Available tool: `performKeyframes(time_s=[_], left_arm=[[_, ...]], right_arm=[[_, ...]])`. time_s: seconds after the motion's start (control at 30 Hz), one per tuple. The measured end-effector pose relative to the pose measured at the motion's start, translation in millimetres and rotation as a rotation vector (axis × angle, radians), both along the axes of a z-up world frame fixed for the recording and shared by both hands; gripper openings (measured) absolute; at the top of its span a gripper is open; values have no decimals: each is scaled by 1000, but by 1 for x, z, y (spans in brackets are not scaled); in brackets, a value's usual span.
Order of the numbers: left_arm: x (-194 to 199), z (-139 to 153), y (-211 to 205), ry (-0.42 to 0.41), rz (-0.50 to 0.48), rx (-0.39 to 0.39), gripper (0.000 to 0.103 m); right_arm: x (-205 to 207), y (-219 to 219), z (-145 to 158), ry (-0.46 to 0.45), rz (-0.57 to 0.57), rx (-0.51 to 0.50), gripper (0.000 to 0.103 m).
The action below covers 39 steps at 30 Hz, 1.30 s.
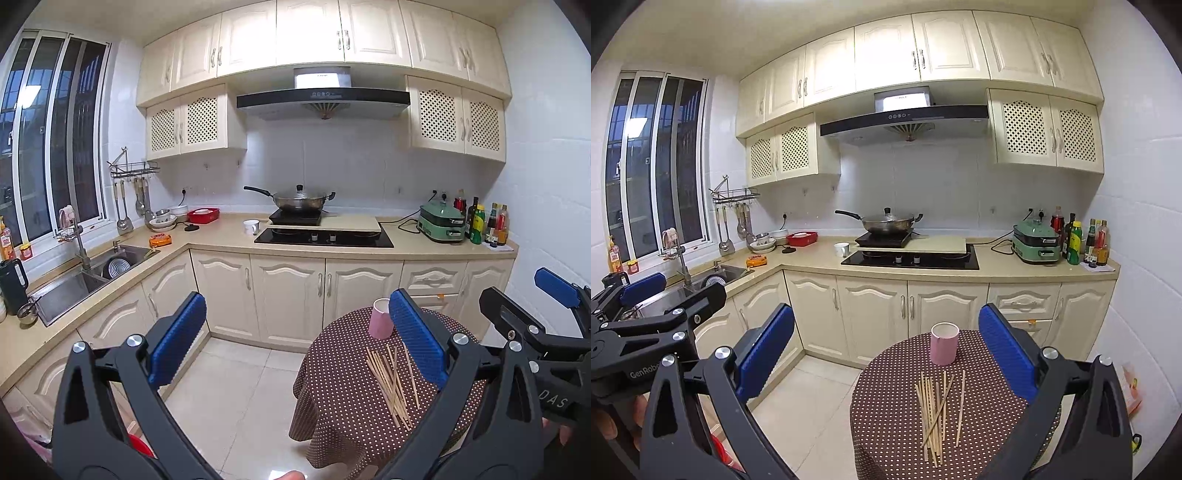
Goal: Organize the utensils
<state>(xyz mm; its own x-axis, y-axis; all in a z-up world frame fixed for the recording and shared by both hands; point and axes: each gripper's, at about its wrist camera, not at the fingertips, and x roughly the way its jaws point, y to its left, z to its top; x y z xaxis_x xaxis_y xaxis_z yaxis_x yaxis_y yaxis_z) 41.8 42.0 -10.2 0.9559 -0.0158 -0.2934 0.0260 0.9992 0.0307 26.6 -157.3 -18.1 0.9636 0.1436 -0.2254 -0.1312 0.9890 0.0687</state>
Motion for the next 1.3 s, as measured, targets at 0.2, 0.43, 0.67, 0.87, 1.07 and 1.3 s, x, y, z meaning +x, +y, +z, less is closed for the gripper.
performKeyframes(time_s=[0.2,0.43,0.67,0.87,1.07,1.3], left_arm=[[19,-9,0,23,-14,7,98],[56,-28,-11,76,-51,8,98],[125,-72,-38,212,-84,12,98],[203,-127,-77,378,-96,32,98],[279,-208,-116,622,-123,-4,97],[331,-309,-152,895,-142,-7,82]], right_arm=[[17,-3,-9,40,-2,8,96],[51,-16,-28,123,-12,20,96],[112,-47,-68,253,2,64,96],[182,-78,-111,376,12,66,85],[253,-112,-171,576,14,70,68],[302,-142,-240,814,50,141,45]])
